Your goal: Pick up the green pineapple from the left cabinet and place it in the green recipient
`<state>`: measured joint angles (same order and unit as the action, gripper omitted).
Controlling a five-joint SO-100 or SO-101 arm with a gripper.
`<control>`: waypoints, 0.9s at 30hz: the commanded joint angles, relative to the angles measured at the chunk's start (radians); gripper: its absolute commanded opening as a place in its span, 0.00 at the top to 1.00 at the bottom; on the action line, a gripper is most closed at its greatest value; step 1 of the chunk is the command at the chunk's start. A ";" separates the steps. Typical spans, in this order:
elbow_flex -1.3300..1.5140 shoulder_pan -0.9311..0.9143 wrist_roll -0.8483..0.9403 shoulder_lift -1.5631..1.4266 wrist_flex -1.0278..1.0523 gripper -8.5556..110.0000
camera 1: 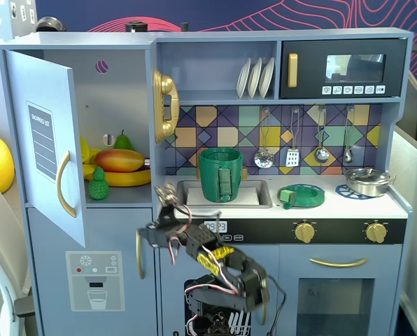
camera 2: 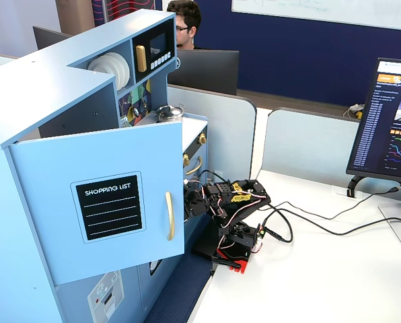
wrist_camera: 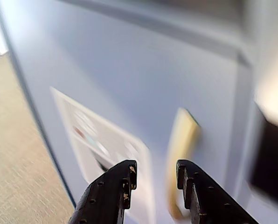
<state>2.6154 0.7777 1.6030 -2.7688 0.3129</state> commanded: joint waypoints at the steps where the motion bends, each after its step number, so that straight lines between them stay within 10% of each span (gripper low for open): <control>1: -0.213 0.032 0.054 0.147 -0.095 0.93; 15: -0.377 0.018 -0.029 0.413 -0.382 0.65; 27: -0.540 -0.041 0.002 0.680 -0.546 0.60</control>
<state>2.1767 0.7777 1.5938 -2.1399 -0.1549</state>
